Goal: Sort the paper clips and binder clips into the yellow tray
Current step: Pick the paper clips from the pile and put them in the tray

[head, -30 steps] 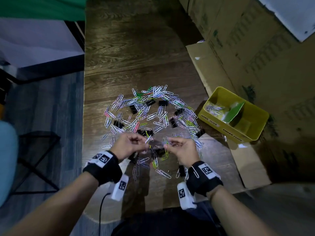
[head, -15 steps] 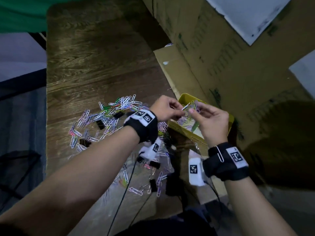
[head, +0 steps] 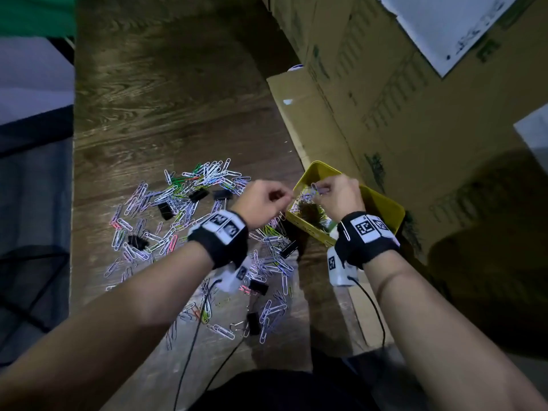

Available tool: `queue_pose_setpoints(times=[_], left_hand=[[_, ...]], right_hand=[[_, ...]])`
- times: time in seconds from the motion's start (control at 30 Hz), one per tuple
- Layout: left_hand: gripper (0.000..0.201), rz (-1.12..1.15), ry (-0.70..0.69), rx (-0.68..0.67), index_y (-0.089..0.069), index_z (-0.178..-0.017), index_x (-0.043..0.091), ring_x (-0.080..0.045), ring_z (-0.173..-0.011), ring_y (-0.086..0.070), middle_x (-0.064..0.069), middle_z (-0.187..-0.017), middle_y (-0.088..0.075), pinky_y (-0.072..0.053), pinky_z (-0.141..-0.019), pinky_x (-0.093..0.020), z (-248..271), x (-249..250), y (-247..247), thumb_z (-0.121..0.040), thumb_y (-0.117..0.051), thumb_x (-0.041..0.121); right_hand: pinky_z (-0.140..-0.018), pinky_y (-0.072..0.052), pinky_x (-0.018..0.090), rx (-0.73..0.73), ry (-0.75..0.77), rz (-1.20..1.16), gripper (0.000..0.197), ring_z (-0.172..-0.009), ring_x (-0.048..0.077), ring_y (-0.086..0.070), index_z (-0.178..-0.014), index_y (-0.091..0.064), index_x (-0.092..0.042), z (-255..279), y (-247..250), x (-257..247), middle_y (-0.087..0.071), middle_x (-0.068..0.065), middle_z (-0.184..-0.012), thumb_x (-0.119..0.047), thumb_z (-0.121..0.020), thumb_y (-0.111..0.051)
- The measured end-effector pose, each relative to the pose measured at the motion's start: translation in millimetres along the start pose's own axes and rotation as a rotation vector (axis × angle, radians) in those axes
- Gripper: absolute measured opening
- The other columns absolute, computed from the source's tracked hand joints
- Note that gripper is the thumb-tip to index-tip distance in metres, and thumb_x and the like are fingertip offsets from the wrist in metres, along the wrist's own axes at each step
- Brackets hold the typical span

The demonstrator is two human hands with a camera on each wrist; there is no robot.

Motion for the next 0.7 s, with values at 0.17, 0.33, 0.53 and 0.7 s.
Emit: queue_pose_setpoints(times=[0.17, 0.33, 0.53, 0.7], left_hand=[[0.015, -0.288, -0.035, -0.196, -0.068, -0.100, 0.017, -0.005, -0.077, -0.059, 0.001, -0.096, -0.069, -0.052, -0.079, -0.024, 70, -54, -11, -0.087, -0.060, 0.015], [0.041, -0.578, -0.062, -0.372, -0.048, -0.127, 0.032, -0.018, -0.100, -0.059, 0.006, -0.123, -0.052, -0.051, -0.081, -0.036, 119, -105, -68, -0.087, -0.057, 0.037], [0.042, -0.695, -0.019, -0.369, -0.039, -0.129, 0.026, -0.031, -0.092, -0.060, -0.003, -0.130, -0.036, -0.053, -0.070, -0.042, 118, -121, -96, -0.089, -0.051, 0.030], [0.032, -0.622, -0.113, -0.296, -0.047, -0.123, 0.019, -0.032, -0.092, -0.061, -0.004, -0.123, -0.044, -0.051, -0.070, -0.044, 114, -119, -87, -0.092, -0.049, 0.029]], right_hand=[[-0.098, -0.047, 0.036, -0.093, 0.161, 0.141, 0.044, -0.108, 0.025, -0.061, -0.122, -0.063, -0.017, 15, -11, -20, -0.064, 0.011, -0.120, -0.023, -0.080, -0.074], [-0.078, -0.053, 0.036, -0.210, 0.451, -0.010, 0.022, -0.073, 0.014, -0.061, -0.099, -0.074, -0.018, 74, -35, -50, -0.068, 0.001, -0.083, -0.024, -0.078, -0.077], [-0.082, -0.050, 0.032, -0.653, 0.493, 0.383, 0.028, -0.088, 0.016, -0.063, -0.103, -0.070, -0.025, 154, -139, -20, -0.070, -0.001, -0.098, -0.039, -0.078, -0.073], [-0.084, -0.046, 0.041, -0.736, 0.602, 0.616, 0.056, -0.110, 0.030, -0.053, -0.125, -0.056, -0.024, 201, -191, -7, -0.050, 0.004, -0.123, -0.042, -0.075, -0.073]])
Point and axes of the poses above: each hand's wrist, its own z-axis away from the middle knuckle, its own y-axis out of the back of the hand, x = y × z, the point moved 10 cm from there along -z, towards the middle knuckle
